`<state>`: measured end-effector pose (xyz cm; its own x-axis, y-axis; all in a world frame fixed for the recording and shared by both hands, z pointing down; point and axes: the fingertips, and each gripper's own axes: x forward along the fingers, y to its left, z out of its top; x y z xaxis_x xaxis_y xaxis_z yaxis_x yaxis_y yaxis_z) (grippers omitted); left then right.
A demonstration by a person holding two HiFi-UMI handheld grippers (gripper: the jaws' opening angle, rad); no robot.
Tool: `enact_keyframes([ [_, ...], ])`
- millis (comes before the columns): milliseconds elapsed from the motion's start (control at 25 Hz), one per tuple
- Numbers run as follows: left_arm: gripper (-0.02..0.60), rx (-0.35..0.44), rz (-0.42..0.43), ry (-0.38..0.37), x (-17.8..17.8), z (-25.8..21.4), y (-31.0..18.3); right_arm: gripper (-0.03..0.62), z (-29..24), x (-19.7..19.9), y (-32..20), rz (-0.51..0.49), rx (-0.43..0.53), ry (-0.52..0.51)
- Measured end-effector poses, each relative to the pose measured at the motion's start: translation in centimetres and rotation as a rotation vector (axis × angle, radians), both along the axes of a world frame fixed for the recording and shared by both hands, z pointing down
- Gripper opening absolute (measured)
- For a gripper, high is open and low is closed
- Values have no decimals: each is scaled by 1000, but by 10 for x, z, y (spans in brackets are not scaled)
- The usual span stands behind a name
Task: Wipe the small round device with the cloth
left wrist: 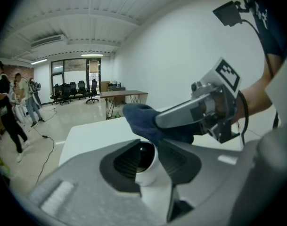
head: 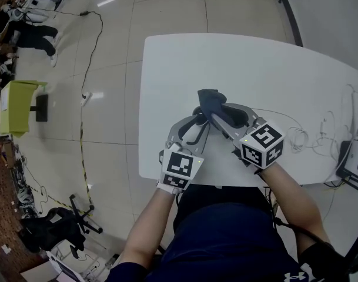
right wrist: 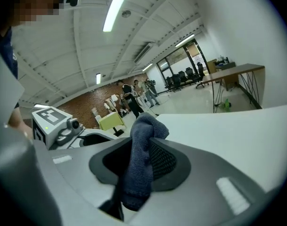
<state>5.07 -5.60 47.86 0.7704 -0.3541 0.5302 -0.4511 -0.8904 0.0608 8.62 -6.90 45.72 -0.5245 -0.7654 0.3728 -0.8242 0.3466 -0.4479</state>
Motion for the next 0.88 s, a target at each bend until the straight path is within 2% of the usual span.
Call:
enact_keyframes([
  [160, 112, -10, 0, -19, -4, 7, 0, 115, -6, -22, -1, -126, 31, 103],
  [280, 112, -16, 2, -27, -5, 11, 0, 114, 6, -21, -6, -165, 6, 177],
  [520, 112, -25, -5, -15, -4, 11, 2, 115, 16, -7, -13, -138, -40, 115],
  [800, 103, -30, -10, -13, -7, 11, -1, 115, 40, 14, -23, -43, -126, -19],
  [880, 103, -30, -13, -14, -7, 11, -2, 114, 53, 19, -24, -34, -150, 9],
])
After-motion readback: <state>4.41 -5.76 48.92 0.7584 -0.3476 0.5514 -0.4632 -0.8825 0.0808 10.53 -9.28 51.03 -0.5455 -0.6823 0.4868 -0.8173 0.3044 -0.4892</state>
